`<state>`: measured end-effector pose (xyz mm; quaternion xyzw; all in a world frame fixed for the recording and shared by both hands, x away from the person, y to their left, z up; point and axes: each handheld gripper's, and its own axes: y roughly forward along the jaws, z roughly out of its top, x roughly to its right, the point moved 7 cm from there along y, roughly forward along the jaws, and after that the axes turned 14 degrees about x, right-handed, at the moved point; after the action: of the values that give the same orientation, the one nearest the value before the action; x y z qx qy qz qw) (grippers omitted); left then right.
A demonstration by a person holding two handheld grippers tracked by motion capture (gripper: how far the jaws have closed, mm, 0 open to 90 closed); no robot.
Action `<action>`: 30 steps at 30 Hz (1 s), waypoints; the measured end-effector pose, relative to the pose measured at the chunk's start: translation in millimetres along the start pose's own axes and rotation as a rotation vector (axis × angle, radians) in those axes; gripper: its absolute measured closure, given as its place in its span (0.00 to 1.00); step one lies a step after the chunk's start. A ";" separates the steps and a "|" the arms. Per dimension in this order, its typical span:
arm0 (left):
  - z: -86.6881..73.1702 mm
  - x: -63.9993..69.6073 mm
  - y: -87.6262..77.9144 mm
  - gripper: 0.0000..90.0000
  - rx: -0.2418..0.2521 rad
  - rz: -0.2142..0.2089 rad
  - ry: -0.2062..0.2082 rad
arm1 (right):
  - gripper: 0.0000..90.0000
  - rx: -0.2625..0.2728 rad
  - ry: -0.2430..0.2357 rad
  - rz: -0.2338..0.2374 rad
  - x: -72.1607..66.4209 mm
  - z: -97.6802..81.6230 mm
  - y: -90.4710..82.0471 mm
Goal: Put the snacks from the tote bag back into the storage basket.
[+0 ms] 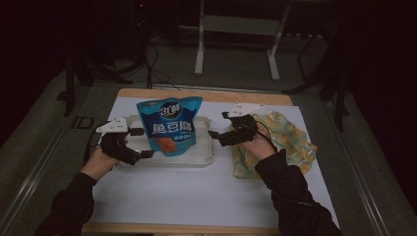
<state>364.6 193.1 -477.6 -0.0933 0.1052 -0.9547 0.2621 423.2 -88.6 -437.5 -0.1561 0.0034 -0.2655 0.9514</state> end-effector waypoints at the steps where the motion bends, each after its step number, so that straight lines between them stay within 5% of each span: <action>1: -1.4 2.0 -1.3 0.04 0.002 0.006 0.003 | 0.18 0.000 0.002 -0.005 0.6 -0.7 -3.1; 12: -14.9 8.2 -19.1 0.03 0.019 0.044 -0.029 | 0.18 0.002 0.014 -0.039 6.7 -21.4 -48.1; 19: -25.5 33.5 -22.4 0.03 0.000 0.002 -0.026 | 0.18 -0.012 0.016 -0.062 9.2 -34.6 -75.1; 26: -43.3 50.4 -17.2 0.03 -0.023 0.031 -0.024 | 0.18 0.003 0.041 -0.098 11.5 -45.9 -103.1; 30: -54.1 58.4 -11.6 0.03 -0.041 0.006 -0.039 | 0.18 0.005 0.049 -0.116 10.6 -55.2 -119.1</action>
<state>297.1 180.6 -519.5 -0.1168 0.1199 -0.9496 0.2650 367.4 -206.7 -453.6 -0.1471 0.0169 -0.3240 0.9344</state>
